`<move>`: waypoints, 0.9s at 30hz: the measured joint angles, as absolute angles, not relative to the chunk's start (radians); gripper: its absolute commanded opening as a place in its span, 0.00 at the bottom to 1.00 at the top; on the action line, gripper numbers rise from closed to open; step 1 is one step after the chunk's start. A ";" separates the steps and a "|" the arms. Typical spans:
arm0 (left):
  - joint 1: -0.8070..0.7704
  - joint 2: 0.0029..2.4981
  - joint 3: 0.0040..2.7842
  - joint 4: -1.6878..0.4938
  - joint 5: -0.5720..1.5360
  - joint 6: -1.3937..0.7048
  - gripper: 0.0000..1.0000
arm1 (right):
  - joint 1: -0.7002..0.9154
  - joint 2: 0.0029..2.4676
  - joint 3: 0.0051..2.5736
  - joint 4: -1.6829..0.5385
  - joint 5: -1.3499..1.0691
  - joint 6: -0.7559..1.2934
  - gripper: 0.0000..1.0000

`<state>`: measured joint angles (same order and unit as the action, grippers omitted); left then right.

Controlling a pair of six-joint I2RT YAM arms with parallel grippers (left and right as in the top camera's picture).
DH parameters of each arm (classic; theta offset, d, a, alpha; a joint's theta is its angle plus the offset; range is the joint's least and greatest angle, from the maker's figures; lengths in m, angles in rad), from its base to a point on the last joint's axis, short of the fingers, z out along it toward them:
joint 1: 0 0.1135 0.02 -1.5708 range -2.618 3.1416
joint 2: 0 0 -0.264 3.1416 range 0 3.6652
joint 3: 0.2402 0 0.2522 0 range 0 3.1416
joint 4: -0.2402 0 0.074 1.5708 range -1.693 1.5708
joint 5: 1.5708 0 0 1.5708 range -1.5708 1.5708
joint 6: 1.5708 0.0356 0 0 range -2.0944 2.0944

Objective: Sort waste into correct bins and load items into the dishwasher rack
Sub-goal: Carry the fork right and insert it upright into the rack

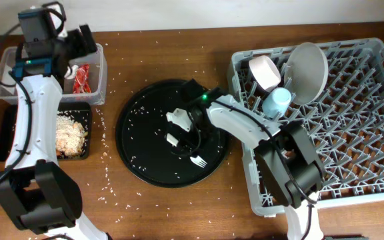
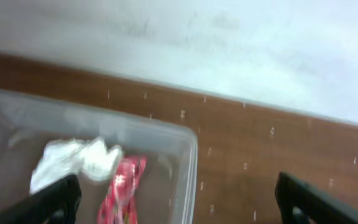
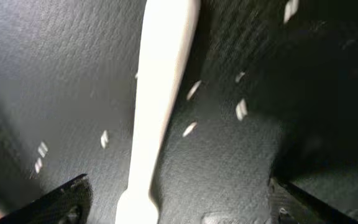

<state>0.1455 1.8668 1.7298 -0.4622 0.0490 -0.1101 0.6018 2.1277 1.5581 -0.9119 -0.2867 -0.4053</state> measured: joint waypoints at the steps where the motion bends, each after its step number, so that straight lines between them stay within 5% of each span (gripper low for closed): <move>1: 0.146 1.867 1.730 -0.430 0.049 -0.110 0.99 | 0.614 2.128 1.557 -0.884 -0.263 -0.397 0.77; 10: 0.146 1.867 1.730 -0.405 0.049 -0.110 0.99 | 0.662 2.167 1.578 -0.862 -0.125 -0.363 0.44; 18: 0.146 1.867 1.730 -0.468 0.049 -0.110 0.99 | 0.651 2.177 1.591 -0.867 -0.091 -0.342 0.04; 27: 0.146 1.867 1.730 -0.504 0.050 -0.110 0.99 | 0.583 2.222 1.757 -1.105 -0.121 -0.295 0.04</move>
